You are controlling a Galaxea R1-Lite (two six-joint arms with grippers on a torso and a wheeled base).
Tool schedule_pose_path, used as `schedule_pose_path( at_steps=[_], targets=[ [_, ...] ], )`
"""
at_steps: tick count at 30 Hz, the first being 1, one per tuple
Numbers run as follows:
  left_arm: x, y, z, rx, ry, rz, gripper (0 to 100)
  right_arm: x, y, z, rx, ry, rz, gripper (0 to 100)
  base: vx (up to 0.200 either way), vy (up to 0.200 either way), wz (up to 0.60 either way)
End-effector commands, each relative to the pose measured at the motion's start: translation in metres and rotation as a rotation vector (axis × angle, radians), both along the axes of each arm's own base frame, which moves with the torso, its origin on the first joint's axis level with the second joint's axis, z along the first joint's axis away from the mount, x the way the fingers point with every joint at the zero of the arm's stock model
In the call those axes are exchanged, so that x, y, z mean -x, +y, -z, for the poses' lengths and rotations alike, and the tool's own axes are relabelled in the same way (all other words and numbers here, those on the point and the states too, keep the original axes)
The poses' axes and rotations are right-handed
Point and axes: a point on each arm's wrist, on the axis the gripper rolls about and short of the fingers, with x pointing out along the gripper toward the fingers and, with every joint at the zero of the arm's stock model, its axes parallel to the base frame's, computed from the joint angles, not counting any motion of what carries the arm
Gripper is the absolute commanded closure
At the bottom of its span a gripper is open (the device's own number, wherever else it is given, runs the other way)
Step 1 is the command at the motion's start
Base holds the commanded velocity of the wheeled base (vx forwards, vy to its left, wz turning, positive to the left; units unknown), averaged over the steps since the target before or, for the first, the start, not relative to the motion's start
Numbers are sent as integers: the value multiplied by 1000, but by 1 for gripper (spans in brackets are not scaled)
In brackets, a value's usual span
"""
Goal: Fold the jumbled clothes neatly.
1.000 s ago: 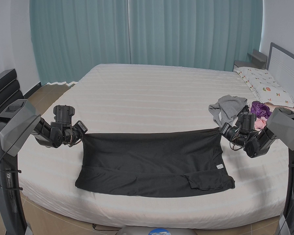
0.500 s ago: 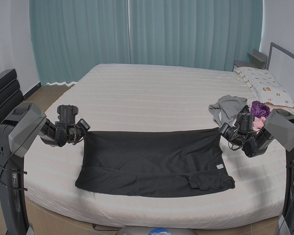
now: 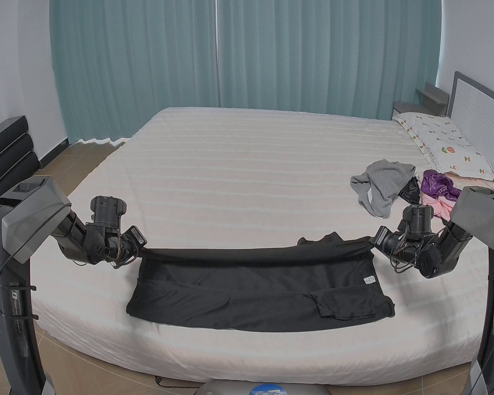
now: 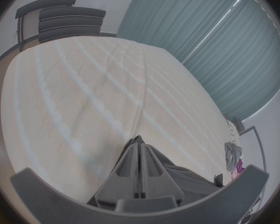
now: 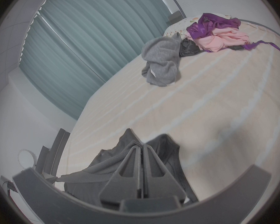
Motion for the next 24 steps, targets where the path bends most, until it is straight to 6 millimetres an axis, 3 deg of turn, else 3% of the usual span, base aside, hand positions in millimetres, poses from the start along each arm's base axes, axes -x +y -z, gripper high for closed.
schedule_pose_path(
  at_steps=[1, 8, 16, 17, 18, 21, 24],
  targets=[
    [25, 1, 5, -15, 67, 30, 100, 20, -1, 3, 10, 52, -21, 100, 0, 0, 0],
    [38, 0, 20, -22, 135, 44, 100, 39, -1, 22, 57, 140, -62, 100, 0, 0, 0],
    [47, -3, 28, -23, 175, 54, 100, 45, 0, 29, 58, 175, -85, 100, 0, 0, 0],
    [46, -3, 28, -22, 174, 53, 100, 46, 0, 30, 62, 179, -90, 0, 0, 0, 0],
    [47, -3, 28, -22, 175, 53, 0, 46, 1, 30, 63, 179, -92, 0, 0, 0, 0],
    [47, -3, 28, -22, 175, 53, 0, 47, 1, 28, 67, 174, -98, 0, 0, 0, 0],
    [47, -2, 23, -21, 166, 48, 0, 43, 1, 9, 55, 117, -89, 0, 0, 0, 0]
  ],
)
